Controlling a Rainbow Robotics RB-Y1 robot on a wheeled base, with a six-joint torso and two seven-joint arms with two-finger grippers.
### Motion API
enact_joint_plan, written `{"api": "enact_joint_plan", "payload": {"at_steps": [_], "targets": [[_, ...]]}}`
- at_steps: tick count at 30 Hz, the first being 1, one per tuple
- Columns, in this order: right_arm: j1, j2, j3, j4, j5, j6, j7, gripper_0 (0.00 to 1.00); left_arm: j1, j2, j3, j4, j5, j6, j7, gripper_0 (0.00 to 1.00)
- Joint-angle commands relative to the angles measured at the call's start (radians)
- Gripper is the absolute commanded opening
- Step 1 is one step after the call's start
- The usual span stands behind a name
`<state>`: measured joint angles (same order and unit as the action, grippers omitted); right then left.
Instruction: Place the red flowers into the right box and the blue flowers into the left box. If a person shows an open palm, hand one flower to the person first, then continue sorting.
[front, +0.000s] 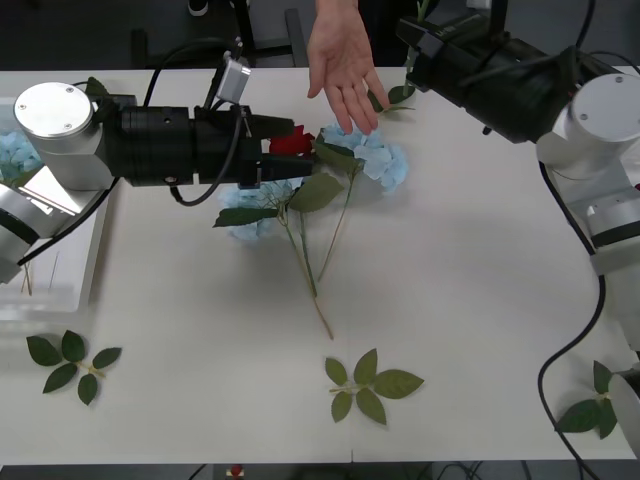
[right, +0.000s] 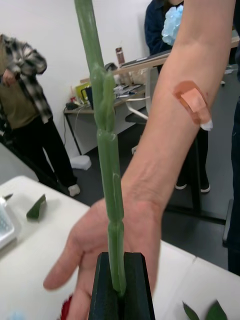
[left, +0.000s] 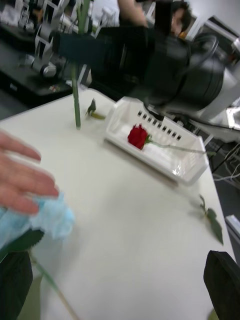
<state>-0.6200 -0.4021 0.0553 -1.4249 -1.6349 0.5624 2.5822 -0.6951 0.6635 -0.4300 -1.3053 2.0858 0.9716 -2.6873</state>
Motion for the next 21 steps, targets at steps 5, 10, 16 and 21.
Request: {"api": "enact_joint_plan", "payload": {"at_steps": [5, 10, 16, 21], "targets": [[-0.102, 0.083, 0.055, -0.034, 0.194, -0.113, -0.194, 0.0, -0.093, 0.249, -0.187, -0.017, 0.007, -0.007, 0.437, 1.0], [-0.118, 0.101, 0.055, -0.032, 0.267, -0.124, -0.261, 0.0, -0.153, 0.332, -0.268, -0.022, -0.038, 0.041, 0.708, 1.0], [-0.118, 0.103, 0.061, -0.032, 0.268, -0.124, -0.27, 0.0, -0.19, 0.346, -0.266, -0.02, -0.254, 0.151, 1.037, 1.0], [-0.118, 0.103, 0.061, -0.034, 0.27, -0.125, -0.277, 0.0, -0.205, 0.34, -0.268, -0.026, -0.377, 0.22, 1.253, 1.0]]}}
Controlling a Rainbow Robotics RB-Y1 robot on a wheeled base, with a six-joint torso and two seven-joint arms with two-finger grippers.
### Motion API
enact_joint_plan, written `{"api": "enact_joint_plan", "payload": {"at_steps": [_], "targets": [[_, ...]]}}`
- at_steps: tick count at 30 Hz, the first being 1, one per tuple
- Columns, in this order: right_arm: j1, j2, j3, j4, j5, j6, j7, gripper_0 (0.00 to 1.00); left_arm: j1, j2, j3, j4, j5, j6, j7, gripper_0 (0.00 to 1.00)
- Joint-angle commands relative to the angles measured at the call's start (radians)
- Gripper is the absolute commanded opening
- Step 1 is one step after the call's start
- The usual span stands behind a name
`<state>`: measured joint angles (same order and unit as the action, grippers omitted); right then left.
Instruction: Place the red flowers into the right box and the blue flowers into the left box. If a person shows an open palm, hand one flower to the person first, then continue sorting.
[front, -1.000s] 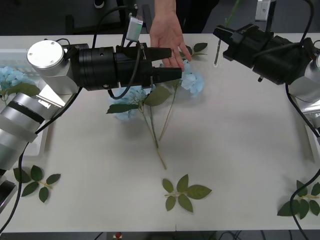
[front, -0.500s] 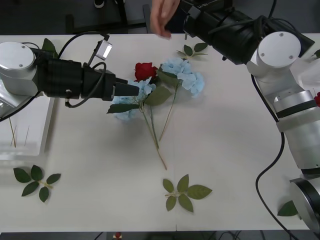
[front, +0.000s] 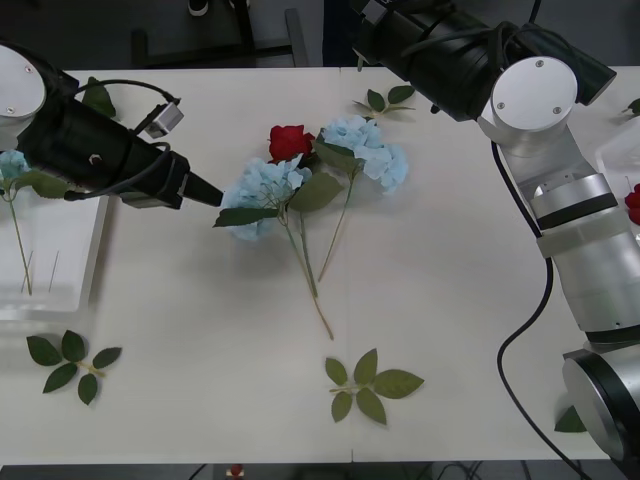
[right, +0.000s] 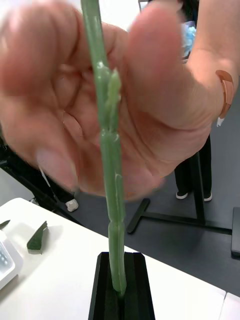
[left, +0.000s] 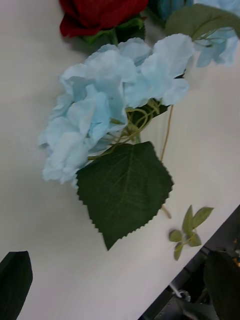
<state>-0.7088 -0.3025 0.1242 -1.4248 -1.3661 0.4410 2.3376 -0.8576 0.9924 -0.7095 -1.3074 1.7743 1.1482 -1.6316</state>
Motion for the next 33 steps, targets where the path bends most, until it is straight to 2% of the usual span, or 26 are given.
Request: {"api": "enact_joint_plan", "payload": {"at_steps": [1, 9, 10, 11, 12, 13, 14, 17, 19, 21, 28, 33], "targets": [[-0.029, 0.003, -0.008, -0.034, -0.001, -0.004, -0.032, 0.0, -0.047, 0.008, 0.012, -0.026, -0.093, 0.062, 0.251, 1.0], [-0.028, 0.003, -0.008, -0.034, -0.004, -0.005, -0.035, 0.0, -0.067, -0.034, 0.03, -0.056, -0.231, 0.188, 0.635, 1.0], [-0.029, 0.003, -0.008, -0.032, -0.004, -0.007, -0.035, 0.06, -0.067, -0.04, 0.035, -0.061, -0.242, 0.2, 0.67, 1.0], [-0.028, 0.003, -0.008, -0.034, -0.004, -0.007, -0.037, 0.22, -0.067, -0.058, 0.051, -0.078, -0.269, 0.229, 0.742, 1.0], [-0.029, 0.003, -0.009, -0.034, -0.004, -0.007, -0.037, 0.27, -0.067, -0.066, 0.061, -0.082, -0.282, 0.243, 0.786, 1.0], [-0.029, 0.003, -0.008, -0.034, -0.007, -0.007, -0.037, 0.38, -0.067, -0.083, 0.081, -0.099, -0.309, 0.269, 0.865, 1.0], [-0.028, 0.003, -0.008, -0.034, -0.008, -0.007, -0.037, 0.43, -0.066, -0.09, 0.088, -0.113, -0.328, 0.281, 0.895, 1.0], [-0.028, 0.003, -0.008, -0.032, -0.011, -0.007, -0.037, 0.76, -0.067, -0.138, 0.122, -0.205, -0.46, 0.352, 1.09, 1.0], [-0.028, 0.003, -0.008, -0.034, -0.011, -0.005, -0.037, 0.91, -0.066, -0.162, 0.124, -0.251, -0.53, 0.381, 1.21, 1.0], [-0.028, 0.003, -0.008, -0.034, -0.013, -0.002, -0.037, 0.99, -0.067, -0.184, 0.124, -0.288, -0.585, 0.409, 1.294, 1.0], [-0.014, -0.033, -0.008, -0.04, -0.057, 0.067, -0.034, 1.0, -0.066, -0.242, 0.124, -0.369, -0.731, 0.505, 1.467, 1.0], [0.068, -0.121, -0.006, -0.118, -0.136, 0.185, -0.043, 1.0, -0.066, -0.299, 0.077, -0.414, -0.858, 0.544, 1.579, 1.0]]}}
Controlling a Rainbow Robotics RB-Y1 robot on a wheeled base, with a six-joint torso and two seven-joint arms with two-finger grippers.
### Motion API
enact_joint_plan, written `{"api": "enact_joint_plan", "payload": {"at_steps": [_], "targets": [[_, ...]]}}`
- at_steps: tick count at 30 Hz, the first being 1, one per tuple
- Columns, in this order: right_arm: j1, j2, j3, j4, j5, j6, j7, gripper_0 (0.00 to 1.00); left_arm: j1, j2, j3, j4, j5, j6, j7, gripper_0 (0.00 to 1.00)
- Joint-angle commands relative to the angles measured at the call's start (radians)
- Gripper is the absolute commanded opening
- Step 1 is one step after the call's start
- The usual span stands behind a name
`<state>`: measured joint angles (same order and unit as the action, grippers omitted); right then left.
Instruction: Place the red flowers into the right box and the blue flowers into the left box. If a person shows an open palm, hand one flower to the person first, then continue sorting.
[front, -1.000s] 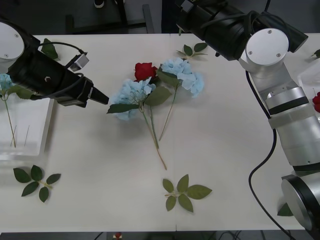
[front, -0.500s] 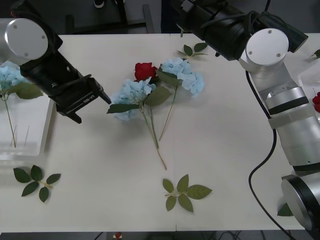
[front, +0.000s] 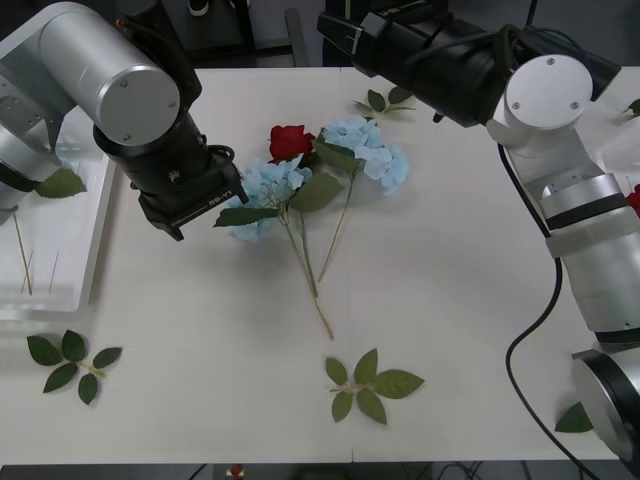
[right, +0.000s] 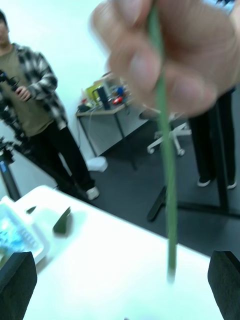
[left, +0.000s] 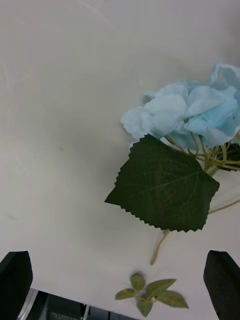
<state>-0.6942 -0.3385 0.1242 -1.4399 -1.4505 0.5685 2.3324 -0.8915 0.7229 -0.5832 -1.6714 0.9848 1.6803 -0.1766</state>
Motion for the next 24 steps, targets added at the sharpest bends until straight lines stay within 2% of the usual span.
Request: {"api": "enact_joint_plan", "payload": {"at_steps": [1, 8, 10, 15, 20, 24], "targets": [[0.065, -0.099, -0.008, -0.109, -0.07, 0.074, -0.039, 1.0, -0.032, -0.036, -0.059, -0.05, -0.081, 0.009, 0.135, 1.0], [0.199, -0.251, -0.008, -0.136, -0.263, 0.177, -0.054, 1.0, -0.032, -0.102, -0.144, -0.027, -0.204, -0.047, 0.232, 1.0], [0.254, -0.3, -0.008, -0.125, -0.263, 0.188, -0.079, 1.0, -0.032, -0.132, -0.167, 0.006, -0.242, -0.068, 0.239, 1.0], [0.312, -0.361, -0.008, -0.076, -0.179, 0.237, -0.114, 1.0, -0.035, -0.177, -0.178, 0.073, -0.285, -0.102, 0.25, 1.0], [0.331, -0.379, -0.006, 0.027, -0.105, 0.32, -0.191, 1.0, -0.04, -0.214, -0.198, 0.148, -0.341, -0.159, 0.252, 1.0], [0.326, -0.336, -0.006, 0.091, -0.048, 0.349, -0.285, 1.0, -0.04, -0.244, -0.21, 0.211, -0.387, -0.203, 0.252, 1.0]]}}
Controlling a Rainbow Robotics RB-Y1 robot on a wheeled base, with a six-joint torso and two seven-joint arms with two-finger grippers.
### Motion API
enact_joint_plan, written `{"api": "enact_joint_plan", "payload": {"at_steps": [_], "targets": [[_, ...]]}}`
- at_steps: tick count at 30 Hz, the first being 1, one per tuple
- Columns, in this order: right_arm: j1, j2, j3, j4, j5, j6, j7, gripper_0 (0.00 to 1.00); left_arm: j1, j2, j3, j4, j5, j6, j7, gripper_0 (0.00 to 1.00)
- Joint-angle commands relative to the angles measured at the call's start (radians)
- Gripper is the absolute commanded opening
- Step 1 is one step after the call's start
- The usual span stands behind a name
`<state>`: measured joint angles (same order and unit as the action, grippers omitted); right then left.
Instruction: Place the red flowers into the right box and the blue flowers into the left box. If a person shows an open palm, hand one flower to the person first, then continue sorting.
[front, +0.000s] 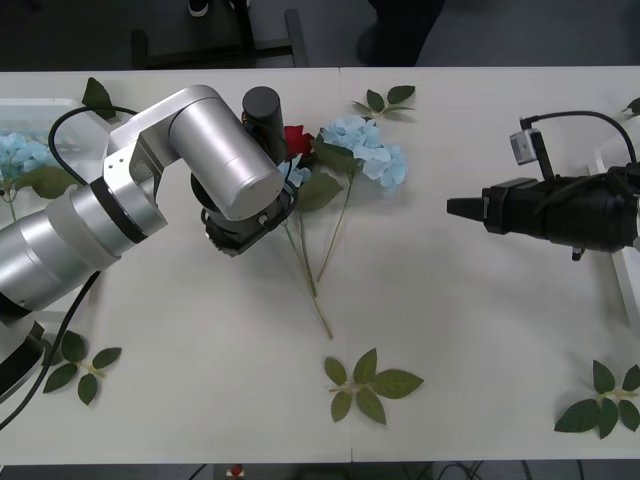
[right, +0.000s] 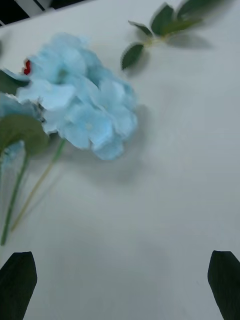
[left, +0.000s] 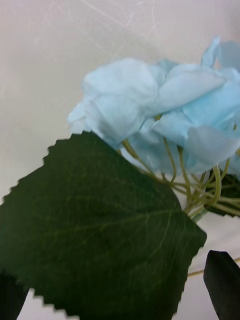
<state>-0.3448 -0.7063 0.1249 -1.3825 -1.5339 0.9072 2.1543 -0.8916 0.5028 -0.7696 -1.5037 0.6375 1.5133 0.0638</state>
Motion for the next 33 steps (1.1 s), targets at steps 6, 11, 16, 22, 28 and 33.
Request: {"api": "enact_joint_plan", "payload": {"at_steps": [6, 11, 16, 22, 28, 33], "targets": [[-0.046, 0.168, -0.007, 0.088, 0.149, -0.01, -0.271, 1.0, -0.04, -0.053, -0.05, 0.109, -0.084, -0.088, 0.011, 1.0], [-0.08, 0.283, -0.007, 0.088, 0.34, -0.062, -0.445, 1.0, -0.038, -0.07, -0.059, 0.122, -0.102, -0.093, 0.014, 1.0], [-0.154, 0.361, 0.019, 0.082, 0.591, -0.057, -0.65, 1.0, -0.035, -0.092, -0.059, 0.126, -0.113, -0.093, 0.021, 1.0], [-0.22, 0.369, 0.042, 0.06, 0.749, 0.049, -0.806, 1.0, -0.007, -0.109, -0.059, 0.126, -0.157, -0.108, 0.019, 1.0], [-0.227, 0.361, -0.057, -0.041, 0.778, 0.295, -0.809, 1.0, 0.016, -0.11, -0.092, 0.128, -0.206, -0.14, 0.022, 1.0], [-0.227, 0.36, -0.108, -0.17, 0.841, 0.47, -0.898, 1.0, 0.037, -0.11, -0.096, 0.126, -0.234, -0.157, 0.017, 1.0]]}}
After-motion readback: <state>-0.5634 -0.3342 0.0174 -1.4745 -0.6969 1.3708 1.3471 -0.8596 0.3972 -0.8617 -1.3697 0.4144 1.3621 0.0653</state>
